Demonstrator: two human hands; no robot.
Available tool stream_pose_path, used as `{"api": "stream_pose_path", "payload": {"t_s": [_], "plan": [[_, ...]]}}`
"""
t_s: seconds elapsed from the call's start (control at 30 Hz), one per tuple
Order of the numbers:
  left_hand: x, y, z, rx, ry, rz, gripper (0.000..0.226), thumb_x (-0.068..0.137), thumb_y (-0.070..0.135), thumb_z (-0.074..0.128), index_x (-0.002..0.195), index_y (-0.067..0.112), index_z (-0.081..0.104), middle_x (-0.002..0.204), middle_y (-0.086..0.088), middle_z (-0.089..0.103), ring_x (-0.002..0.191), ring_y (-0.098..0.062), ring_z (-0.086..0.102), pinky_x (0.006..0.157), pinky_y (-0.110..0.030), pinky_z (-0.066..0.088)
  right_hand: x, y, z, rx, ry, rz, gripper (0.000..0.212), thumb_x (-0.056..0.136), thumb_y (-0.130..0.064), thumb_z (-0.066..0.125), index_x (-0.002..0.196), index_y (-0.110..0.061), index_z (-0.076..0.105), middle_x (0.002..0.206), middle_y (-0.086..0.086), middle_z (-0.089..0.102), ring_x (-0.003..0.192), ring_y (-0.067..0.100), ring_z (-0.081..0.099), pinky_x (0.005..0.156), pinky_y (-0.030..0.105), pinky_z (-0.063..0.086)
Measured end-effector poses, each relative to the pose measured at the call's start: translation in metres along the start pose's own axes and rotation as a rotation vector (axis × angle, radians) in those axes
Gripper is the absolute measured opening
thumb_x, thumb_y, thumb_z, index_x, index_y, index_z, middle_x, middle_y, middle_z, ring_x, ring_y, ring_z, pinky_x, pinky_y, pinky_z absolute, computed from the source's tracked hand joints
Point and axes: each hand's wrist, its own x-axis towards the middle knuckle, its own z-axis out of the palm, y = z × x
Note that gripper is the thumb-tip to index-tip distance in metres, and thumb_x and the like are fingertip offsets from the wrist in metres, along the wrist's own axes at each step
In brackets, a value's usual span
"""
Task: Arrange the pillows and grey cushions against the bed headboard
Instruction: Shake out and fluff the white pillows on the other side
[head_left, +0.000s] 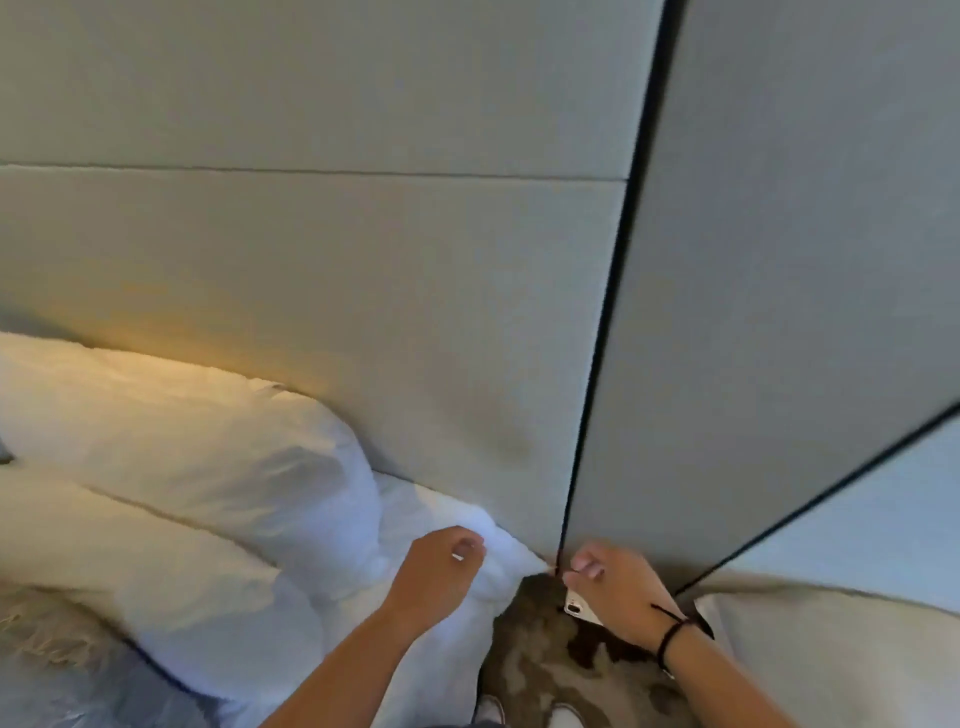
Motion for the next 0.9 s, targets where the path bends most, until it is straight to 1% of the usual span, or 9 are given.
{"api": "stream_pose_path", "payload": {"t_s": [0.1,0.23,0.3,0.33,0.43,0.57,0.7,0.8,0.9], "plan": [[0.013,0.033,0.020,0.037,-0.125,0.173,0.014,0.096,0.041,0.056,0.101,0.036,0.068,0.101,0.020,0.068,0.091,0.001,0.063,0.078,-0.008,0.047,-0.040,0.056,-0.020,0.043,0.156,0.159,0.011,0.087,-0.044,0.062,0.092,-0.034,0.060,0.089,-0.015,0.063,0.082,0.002,0.058,0.070,0.020,0.047],[0.028,0.065,0.056,0.121,-0.296,0.345,0.018,0.096,0.037,0.056,0.086,0.030,0.070,0.087,0.011,0.071,0.085,-0.008,0.065,0.065,-0.010,0.042,-0.132,0.124,-0.020,0.178,0.361,0.489,0.011,0.090,-0.041,0.063,0.092,-0.030,0.060,0.090,-0.010,0.064,0.081,0.008,0.059,0.070,0.025,0.049],[0.026,0.083,0.082,0.138,-0.395,0.430,0.022,0.096,0.043,0.054,0.089,0.030,0.070,0.085,0.011,0.072,0.084,-0.008,0.065,0.063,-0.012,0.043,-0.190,0.143,-0.008,0.279,0.499,0.652,0.011,0.091,-0.037,0.065,0.092,-0.027,0.061,0.091,-0.006,0.064,0.081,0.010,0.060,0.071,0.026,0.050],[0.022,0.093,0.096,0.141,-0.451,0.469,0.024,0.096,0.046,0.052,0.089,0.031,0.069,0.084,0.012,0.072,0.083,-0.006,0.065,0.063,-0.015,0.044,-0.218,0.149,0.000,0.314,0.566,0.721,0.011,0.091,-0.036,0.066,0.091,-0.027,0.062,0.091,-0.005,0.064,0.080,0.009,0.060,0.068,0.023,0.049],[-0.004,0.119,0.140,0.139,-0.605,0.574,0.025,0.093,0.051,0.051,0.084,0.037,0.069,0.080,0.016,0.071,0.077,0.002,0.064,0.062,-0.020,0.046,-0.287,0.152,0.030,0.377,0.711,0.876,0.012,0.089,-0.038,0.067,0.092,-0.027,0.064,0.091,-0.007,0.065,0.081,0.006,0.060,0.065,0.019,0.045],[-0.062,0.138,0.196,0.165,-0.777,0.711,0.022,0.092,0.049,0.051,0.087,0.037,0.070,0.082,0.020,0.070,0.080,0.003,0.062,0.065,-0.020,0.047,-0.341,0.146,0.073,0.488,0.816,0.982,0.015,0.088,-0.036,0.069,0.096,-0.023,0.066,0.089,-0.005,0.065,0.080,0.008,0.061,0.065,0.021,0.046],[-0.125,0.143,0.230,0.241,-0.911,0.860,0.022,0.094,0.046,0.053,0.082,0.035,0.069,0.078,0.021,0.068,0.077,0.004,0.061,0.063,-0.018,0.045,-0.378,0.145,0.110,0.591,0.909,1.046,0.014,0.087,-0.035,0.069,0.094,-0.025,0.065,0.084,-0.006,0.064,0.075,0.007,0.062,0.064,0.020,0.047],[-0.163,0.143,0.246,0.277,-0.959,0.930,0.026,0.094,0.047,0.054,0.077,0.033,0.068,0.073,0.019,0.068,0.075,0.006,0.060,0.066,-0.024,0.053,-0.407,0.154,0.129,0.646,0.982,1.074,0.013,0.086,-0.036,0.069,0.091,-0.026,0.063,0.082,-0.007,0.064,0.074,0.008,0.061,0.066,0.023,0.048],[-0.194,0.147,0.264,0.332,-0.974,0.972,0.027,0.095,0.046,0.053,0.077,0.032,0.067,0.075,0.017,0.068,0.074,0.003,0.061,0.070,-0.027,0.054,-0.441,0.168,0.142,0.688,1.071,1.104,0.013,0.087,-0.038,0.069,0.090,-0.028,0.061,0.084,-0.007,0.063,0.076,0.008,0.060,0.065,0.024,0.047]]}}
